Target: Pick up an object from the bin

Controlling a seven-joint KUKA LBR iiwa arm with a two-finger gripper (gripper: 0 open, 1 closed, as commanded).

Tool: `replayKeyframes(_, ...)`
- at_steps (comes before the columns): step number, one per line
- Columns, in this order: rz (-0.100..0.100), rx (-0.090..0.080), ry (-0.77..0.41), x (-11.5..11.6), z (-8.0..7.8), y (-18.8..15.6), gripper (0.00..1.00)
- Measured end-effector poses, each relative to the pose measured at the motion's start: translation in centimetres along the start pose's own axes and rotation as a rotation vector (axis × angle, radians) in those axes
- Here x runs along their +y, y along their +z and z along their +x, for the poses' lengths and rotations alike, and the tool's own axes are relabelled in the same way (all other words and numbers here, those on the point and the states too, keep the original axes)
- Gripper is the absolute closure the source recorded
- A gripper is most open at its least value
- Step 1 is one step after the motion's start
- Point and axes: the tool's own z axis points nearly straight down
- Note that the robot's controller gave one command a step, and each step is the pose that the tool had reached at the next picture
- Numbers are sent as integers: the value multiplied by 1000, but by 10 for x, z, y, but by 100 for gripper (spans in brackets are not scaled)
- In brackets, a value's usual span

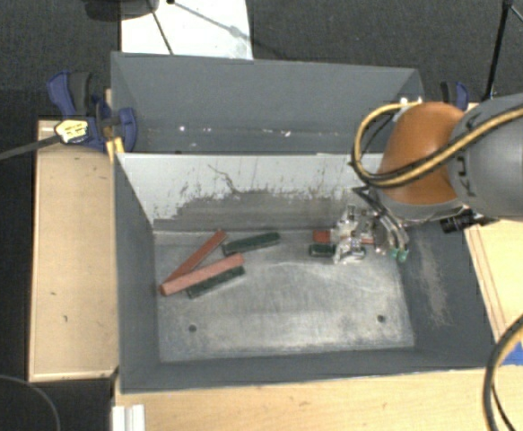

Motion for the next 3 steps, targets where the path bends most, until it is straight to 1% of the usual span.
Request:
replayKeyframes(1,0,0,-1,0,0,0,100)
replayKeyframes(2,1,10,-2,0,4,-4,100)
replayKeyframes(3,-1,21,-62,6,10,-36,100)
